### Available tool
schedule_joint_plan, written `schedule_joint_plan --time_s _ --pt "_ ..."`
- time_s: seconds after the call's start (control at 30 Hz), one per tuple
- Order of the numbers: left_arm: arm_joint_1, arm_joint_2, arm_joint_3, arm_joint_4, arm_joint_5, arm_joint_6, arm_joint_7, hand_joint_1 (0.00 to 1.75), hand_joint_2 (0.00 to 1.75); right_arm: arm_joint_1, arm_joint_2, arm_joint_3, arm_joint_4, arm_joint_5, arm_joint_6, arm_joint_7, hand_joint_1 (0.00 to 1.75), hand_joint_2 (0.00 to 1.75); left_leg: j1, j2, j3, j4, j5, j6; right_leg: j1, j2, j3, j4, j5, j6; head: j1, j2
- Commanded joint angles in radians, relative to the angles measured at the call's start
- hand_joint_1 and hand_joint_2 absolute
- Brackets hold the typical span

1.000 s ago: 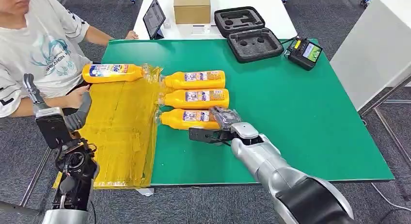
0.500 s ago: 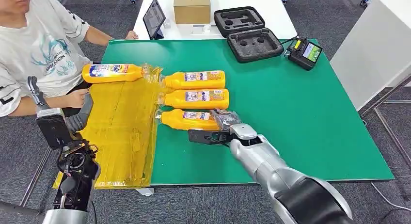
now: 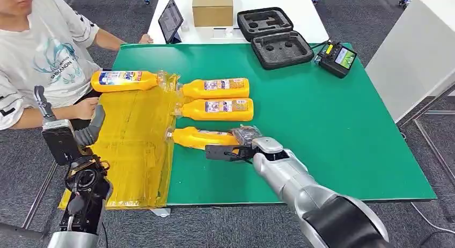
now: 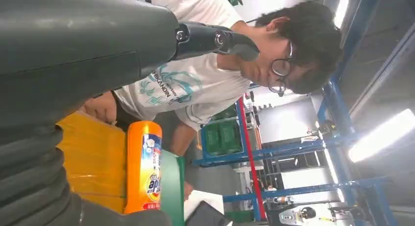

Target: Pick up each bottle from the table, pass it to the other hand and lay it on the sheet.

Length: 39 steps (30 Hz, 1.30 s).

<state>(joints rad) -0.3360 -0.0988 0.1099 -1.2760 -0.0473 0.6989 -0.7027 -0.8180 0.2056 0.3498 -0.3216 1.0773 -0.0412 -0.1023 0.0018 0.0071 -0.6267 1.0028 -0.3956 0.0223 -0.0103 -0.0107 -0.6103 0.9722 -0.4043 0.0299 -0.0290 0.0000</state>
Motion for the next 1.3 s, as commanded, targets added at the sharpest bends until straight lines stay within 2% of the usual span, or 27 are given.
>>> schedule_joint_plan --time_s 0.03,0.1,0.23,0.33,0.5,0.6,0.63,0.67,0.73,0.77,0.83,0.9,0.97,1.07,1.2,1.3 --pt "-0.038 0.018 -0.009 0.063 0.012 -0.001 0.005 0.0 1.75 -0.065 0.009 -0.014 0.048 -0.005 0.009 -0.011 1.75 1.75 0.0 -0.001 0.003 0.001 -0.002 -0.001 0.0 0.001 0.003 0.001 -0.002 -0.001 0.0 0.0" --pt "-0.035 0.021 -0.008 0.059 0.016 -0.001 0.005 0.0 1.75 -0.064 0.01 -0.021 0.049 -0.012 -0.004 -0.015 1.64 1.75 0.001 -0.001 0.003 0.001 -0.002 -0.001 0.0 0.0 0.003 0.001 -0.002 -0.001 0.0 0.0" --pt "-0.033 0.023 -0.005 0.052 0.02 -0.001 0.005 0.0 1.75 -0.065 0.01 -0.022 0.05 -0.014 -0.01 -0.015 1.66 1.75 0.0 -0.001 0.002 0.001 -0.002 -0.001 0.0 0.001 0.002 0.001 -0.002 -0.001 0.0 0.0" --pt "-0.032 0.026 -0.007 0.051 0.02 -0.001 0.005 0.0 1.75 -0.065 0.011 -0.02 0.05 -0.012 -0.011 -0.015 1.55 1.75 0.0 -0.001 0.001 0.0 -0.001 -0.001 0.0 0.0 0.001 0.001 -0.001 -0.001 0.0 0.0" --pt "-0.032 0.026 -0.007 0.051 0.02 -0.001 0.005 0.0 1.75 -0.065 0.011 -0.02 0.05 -0.012 -0.011 -0.015 1.55 1.75 0.0 -0.001 0.002 0.001 -0.002 -0.001 0.0 0.0 0.002 0.001 -0.002 -0.001 0.0 0.0" --pt "-0.032 0.028 -0.01 0.057 0.025 -0.001 0.005 0.0 1.75 -0.06 0.015 -0.022 0.052 -0.016 -0.009 -0.017 1.41 1.75 0.0 -0.001 0.002 0.001 -0.002 -0.001 0.0 0.001 0.003 0.001 -0.002 -0.001 0.0 0.0" --pt "-0.029 0.029 -0.009 0.052 0.022 -0.001 0.005 0.0 1.75 -0.06 0.015 -0.026 0.05 -0.021 -0.015 -0.017 1.31 1.75 0.0 -0.001 0.002 0.0 -0.001 -0.001 0.0 0.001 0.002 0.0 -0.001 -0.001 0.0 0.0" --pt "-0.028 0.029 -0.01 0.052 0.025 -0.001 0.005 0.0 1.75 -0.061 0.014 -0.026 0.051 -0.022 -0.012 -0.018 1.64 1.75 0.0 -0.001 0.001 0.0 -0.001 -0.001 0.0 0.0 0.001 0.0 -0.001 -0.001 0.0 0.0" --pt "-0.026 0.031 -0.01 0.051 0.028 -0.001 0.005 0.0 1.75 -0.061 0.012 -0.03 0.047 -0.026 -0.02 -0.023 1.66 1.75 0.0 -0.001 0.002 0.0 -0.002 -0.001 0.0 0.001 0.002 0.0 -0.002 -0.001 0.0 0.0" --pt "-0.026 0.031 -0.01 0.051 0.028 -0.001 0.005 0.0 1.75 -0.061 0.012 -0.03 0.047 -0.026 -0.02 -0.023 1.75 1.75 0.001 -0.001 0.003 0.001 -0.002 -0.002 0.001 0.001 0.004 0.001 -0.002 -0.001 0.0 0.0" --pt "-0.024 0.031 -0.013 0.051 0.029 -0.003 0.005 0.0 1.75 -0.059 0.013 -0.03 0.046 -0.028 -0.02 -0.031 1.75 1.75 0.0 -0.001 0.001 0.0 -0.001 -0.001 0.0 0.0 0.001 0.0 -0.001 -0.001 0.0 0.0" --pt "-0.021 0.03 -0.015 0.054 0.042 -0.01 0.005 0.0 1.75 -0.047 0.013 -0.044 0.033 -0.044 -0.065 -0.066 1.75 1.75 0.0 -0.001 0.001 0.0 -0.001 -0.001 0.0 0.0 0.002 0.0 -0.001 -0.001 0.0 0.0" --pt "-0.001 0.023 0.001 0.05 0.075 -0.043 0.005 0.0 1.75 -0.035 0.019 -0.097 0.003 -0.108 -0.164 -0.153 1.75 1.75 0.0 -0.001 0.003 0.0 -0.002 -0.001 0.0 0.001 0.003 0.0 -0.002 -0.001 0.0 0.0" --pt "0.029 0.013 0.048 0.052 0.138 -0.119 0.005 0.0 1.75 -0.024 0.021 -0.14 -0.032 -0.167 -0.247 -0.233 1.75 1.75 0.0 0.001 0.003 -0.001 -0.001 -0.001 0.0 0.002 0.002 -0.001 -0.001 -0.001 0.0 0.0" --pt "0.069 -0.008 0.132 0.074 0.247 -0.254 0.005 0.0 1.75 0.038 0.027 -0.241 -0.149 -0.352 -0.409 -0.415 1.75 1.75 0.0 0.001 0.006 -0.002 -0.002 -0.001 0.0 0.002 0.005 -0.001 -0.002 -0.001 0.0 0.0" --pt "0.117 -0.03 0.195 0.001 0.295 -0.296 0.005 0.0 1.75 0.105 0.018 -0.262 -0.267 -0.458 -0.485 -0.473 1.75 1.75 0.0 0.002 0.003 -0.001 -0.002 -0.001 0.0 0.003 0.003 -0.002 -0.001 -0.001 0.0 0.0"
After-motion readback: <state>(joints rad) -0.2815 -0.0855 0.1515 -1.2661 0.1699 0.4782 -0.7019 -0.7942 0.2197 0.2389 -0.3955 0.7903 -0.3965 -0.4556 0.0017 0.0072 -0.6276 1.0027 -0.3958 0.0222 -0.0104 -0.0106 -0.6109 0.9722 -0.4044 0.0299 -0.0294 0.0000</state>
